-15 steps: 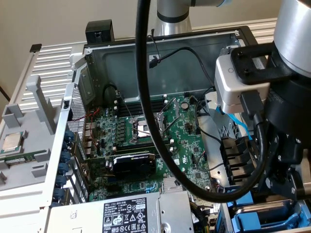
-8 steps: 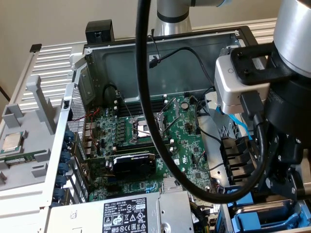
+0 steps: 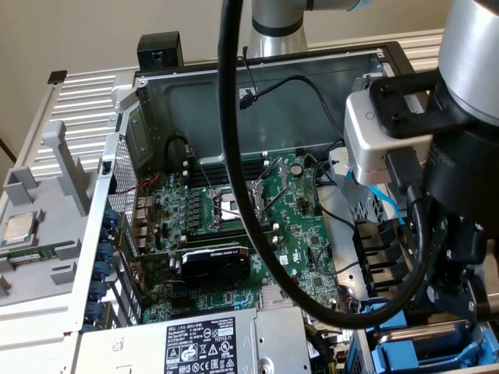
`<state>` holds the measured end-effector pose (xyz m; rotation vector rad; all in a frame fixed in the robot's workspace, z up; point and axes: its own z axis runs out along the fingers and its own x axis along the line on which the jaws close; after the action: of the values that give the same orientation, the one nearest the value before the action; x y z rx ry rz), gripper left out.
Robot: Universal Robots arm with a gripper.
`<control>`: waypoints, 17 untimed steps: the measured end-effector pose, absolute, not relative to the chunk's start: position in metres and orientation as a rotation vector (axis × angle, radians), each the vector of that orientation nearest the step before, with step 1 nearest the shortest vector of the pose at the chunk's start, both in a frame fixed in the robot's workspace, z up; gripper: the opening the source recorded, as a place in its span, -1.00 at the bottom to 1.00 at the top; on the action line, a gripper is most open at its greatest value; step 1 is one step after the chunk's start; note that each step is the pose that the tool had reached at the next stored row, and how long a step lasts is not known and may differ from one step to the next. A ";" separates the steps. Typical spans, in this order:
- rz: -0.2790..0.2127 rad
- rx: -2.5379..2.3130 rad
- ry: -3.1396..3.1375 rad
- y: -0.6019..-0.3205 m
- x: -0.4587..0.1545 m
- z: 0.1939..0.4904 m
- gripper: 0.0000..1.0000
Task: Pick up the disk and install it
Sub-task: 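Insert the second disk wire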
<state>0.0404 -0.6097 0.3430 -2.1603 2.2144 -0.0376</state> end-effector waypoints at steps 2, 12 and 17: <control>-0.038 -2.160 2.214 -0.610 0.040 0.343 -0.67; -0.039 -2.160 2.213 -0.610 0.040 0.341 -0.67; -0.040 -2.160 2.213 -0.610 0.040 0.341 -0.67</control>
<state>0.0395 -0.6097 0.3408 -2.1599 2.2128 -0.0402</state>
